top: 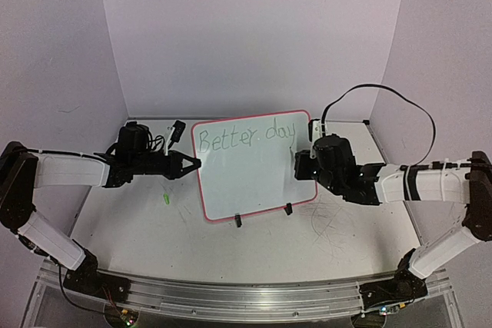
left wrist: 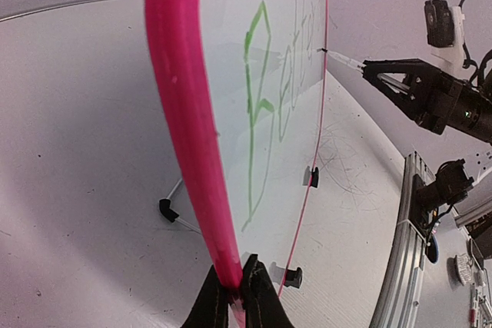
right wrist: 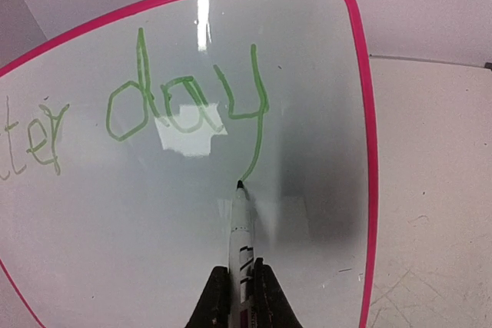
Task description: Write a sentence on the whiteboard
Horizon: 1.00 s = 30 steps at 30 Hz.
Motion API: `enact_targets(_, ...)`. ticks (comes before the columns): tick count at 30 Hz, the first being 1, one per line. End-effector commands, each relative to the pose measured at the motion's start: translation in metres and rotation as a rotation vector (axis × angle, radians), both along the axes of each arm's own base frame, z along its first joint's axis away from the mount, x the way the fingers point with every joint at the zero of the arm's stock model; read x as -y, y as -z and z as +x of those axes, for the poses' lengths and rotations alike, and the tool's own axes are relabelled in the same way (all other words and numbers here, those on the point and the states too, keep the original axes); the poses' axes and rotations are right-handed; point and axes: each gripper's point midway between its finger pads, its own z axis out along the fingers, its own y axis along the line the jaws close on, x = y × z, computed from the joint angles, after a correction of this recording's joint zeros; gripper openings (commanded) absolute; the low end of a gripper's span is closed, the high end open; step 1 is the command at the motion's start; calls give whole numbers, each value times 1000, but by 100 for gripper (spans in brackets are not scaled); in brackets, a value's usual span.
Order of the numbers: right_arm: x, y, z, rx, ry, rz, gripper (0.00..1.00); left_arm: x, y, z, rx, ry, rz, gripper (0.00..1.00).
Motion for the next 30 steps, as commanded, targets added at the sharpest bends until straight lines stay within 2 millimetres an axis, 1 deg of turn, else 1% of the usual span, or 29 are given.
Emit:
enact_targets(1, -17, -5, -1, 0, -29, 17, 0, -2, -2, 11, 73, -44, 67, 0)
enact_targets(2, -22, -8, 0, 5, -35, 21, 0, -3, -2, 11, 74, -45, 66, 0)
enact_targets(4, -30, -19, 2, 27, -50, 39, 0, -3, -2, 11, 74, -44, 67, 0)
enact_targets(6, -33, -38, 4, 63, -52, 65, 0, -3, -2, 11, 74, -46, 68, 0)
enact_targets(7, -32, -49, 4, 84, -49, 78, 0, -3, -2, 11, 73, -48, 69, 0)
enact_targets(8, -29, -61, 2, 110, -44, 98, 0, -3, -2, 11, 74, -49, 70, 0)
enact_targets(9, -23, -70, 0, 130, -35, 108, 0, -3, -2, 11, 74, -51, 71, 0)
enact_targets(11, -8, -78, -4, 154, -4, 107, 0, -4, -2, 11, 76, -54, 71, 0)
enact_targets(12, -1, -79, -6, 159, 9, 103, 0, -4, -2, 11, 76, -55, 72, 0)
enact_targets(13, 7, -77, -7, 156, 24, 90, 0, -5, -2, 11, 77, -57, 73, 0)
enact_targets(16, 28, -62, -5, 124, 43, 79, 0, -4, -1, 12, 75, -57, 74, 0)
enact_targets(18, 36, -62, -3, 124, 56, 83, 0, -4, -1, 12, 72, -57, 75, 0)
enact_targets(21, 37, -66, 0, 134, 63, 80, 0, -4, -3, 12, 75, -57, 72, 0)
enact_targets(24, 37, -62, 4, 127, 71, 66, 0, -5, -1, 13, 73, -61, 76, 0)
enact_targets(30, 25, -58, 4, 120, 7, 40, 0, -3, -1, 14, 71, -60, 76, 0)
